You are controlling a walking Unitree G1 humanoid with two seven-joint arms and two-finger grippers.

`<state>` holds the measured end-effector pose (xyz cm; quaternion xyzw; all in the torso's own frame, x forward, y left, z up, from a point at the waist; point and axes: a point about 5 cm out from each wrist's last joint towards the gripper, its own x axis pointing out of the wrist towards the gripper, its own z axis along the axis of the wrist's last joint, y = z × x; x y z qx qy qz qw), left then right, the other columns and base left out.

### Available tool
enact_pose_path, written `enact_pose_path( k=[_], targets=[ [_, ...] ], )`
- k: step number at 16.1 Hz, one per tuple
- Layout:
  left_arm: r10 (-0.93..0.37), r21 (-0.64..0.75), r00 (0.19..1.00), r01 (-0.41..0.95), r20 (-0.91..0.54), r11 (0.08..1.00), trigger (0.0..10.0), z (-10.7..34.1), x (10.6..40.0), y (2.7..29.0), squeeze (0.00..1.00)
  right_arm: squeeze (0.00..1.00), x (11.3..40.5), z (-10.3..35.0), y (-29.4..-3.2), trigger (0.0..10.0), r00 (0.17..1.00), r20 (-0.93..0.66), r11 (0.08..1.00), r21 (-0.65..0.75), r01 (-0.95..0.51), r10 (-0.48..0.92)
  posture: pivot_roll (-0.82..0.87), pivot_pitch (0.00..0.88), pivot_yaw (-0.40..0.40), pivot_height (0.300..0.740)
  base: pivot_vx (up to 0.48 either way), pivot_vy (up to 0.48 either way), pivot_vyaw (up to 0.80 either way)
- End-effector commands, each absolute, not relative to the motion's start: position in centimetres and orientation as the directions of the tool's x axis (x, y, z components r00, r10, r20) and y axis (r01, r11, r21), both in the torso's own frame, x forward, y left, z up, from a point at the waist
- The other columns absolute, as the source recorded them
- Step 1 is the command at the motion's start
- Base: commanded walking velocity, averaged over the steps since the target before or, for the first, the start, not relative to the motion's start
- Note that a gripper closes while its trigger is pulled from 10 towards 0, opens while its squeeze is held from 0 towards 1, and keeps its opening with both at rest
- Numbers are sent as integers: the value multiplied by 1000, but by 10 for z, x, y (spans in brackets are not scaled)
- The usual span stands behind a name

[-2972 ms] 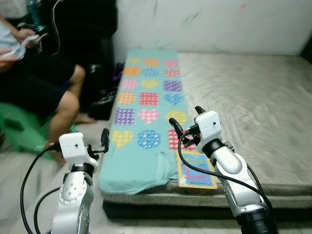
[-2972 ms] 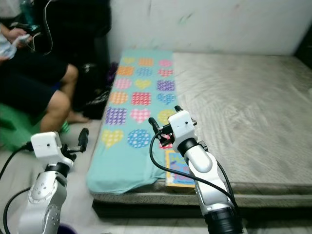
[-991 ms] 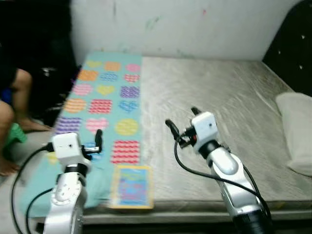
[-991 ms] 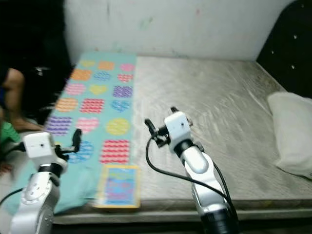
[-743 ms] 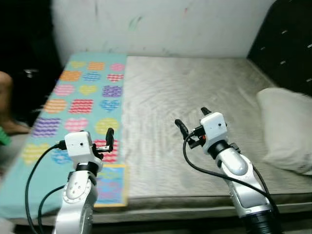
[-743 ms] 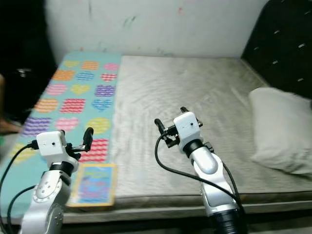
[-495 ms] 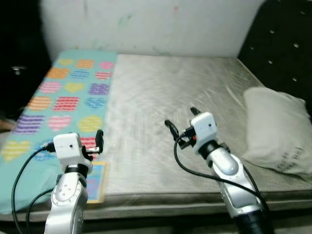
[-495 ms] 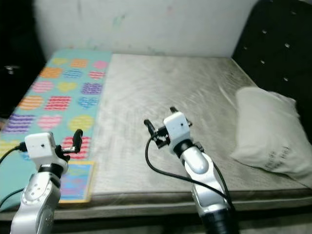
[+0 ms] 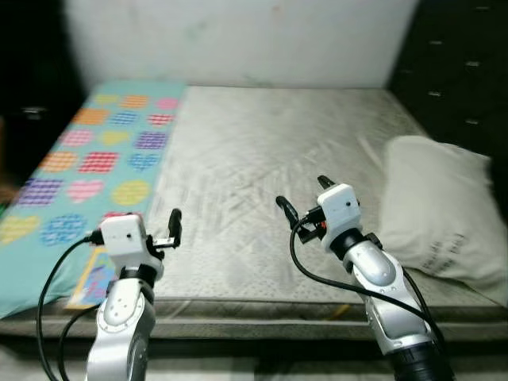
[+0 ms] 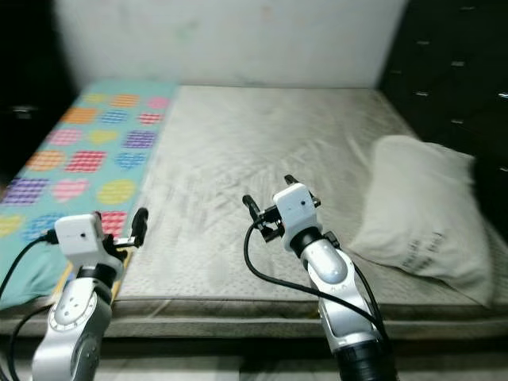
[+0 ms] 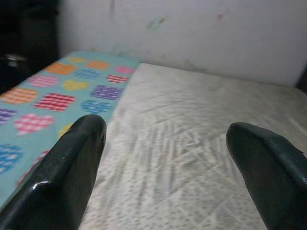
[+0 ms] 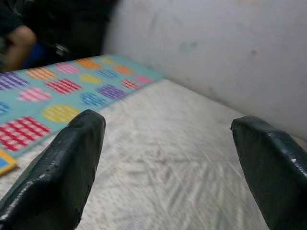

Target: Clean up the room

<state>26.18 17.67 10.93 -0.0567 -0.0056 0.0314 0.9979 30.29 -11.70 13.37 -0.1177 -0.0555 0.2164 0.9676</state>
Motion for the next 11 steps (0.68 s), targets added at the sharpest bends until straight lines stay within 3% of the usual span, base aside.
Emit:
enact_pose_path(
  k=[1,2,9,11],
  targets=[
    [65,-114,998,-64,2,991,10000,108,262,178,0,0,305,137,-115,10000,892,64,870,-260,-419,448,-144,0,-32,740,0,0,575],
    [63,-119,998,-62,4,991,10000,108,262,177,0,0,305,137,-116,10000,891,65,869,-263,-419,449,-145,0,-28,740,0,0,613],
    [58,-128,998,-57,8,990,10000,108,261,174,0,0,303,134,-115,10000,895,68,875,-251,-413,442,-138,0,-32,740,0,0,0],
    [55,-128,998,-54,7,990,10000,108,261,174,0,0,304,135,-116,10000,895,69,876,-252,-411,440,-138,0,-32,740,0,-311,0]
  ],
)
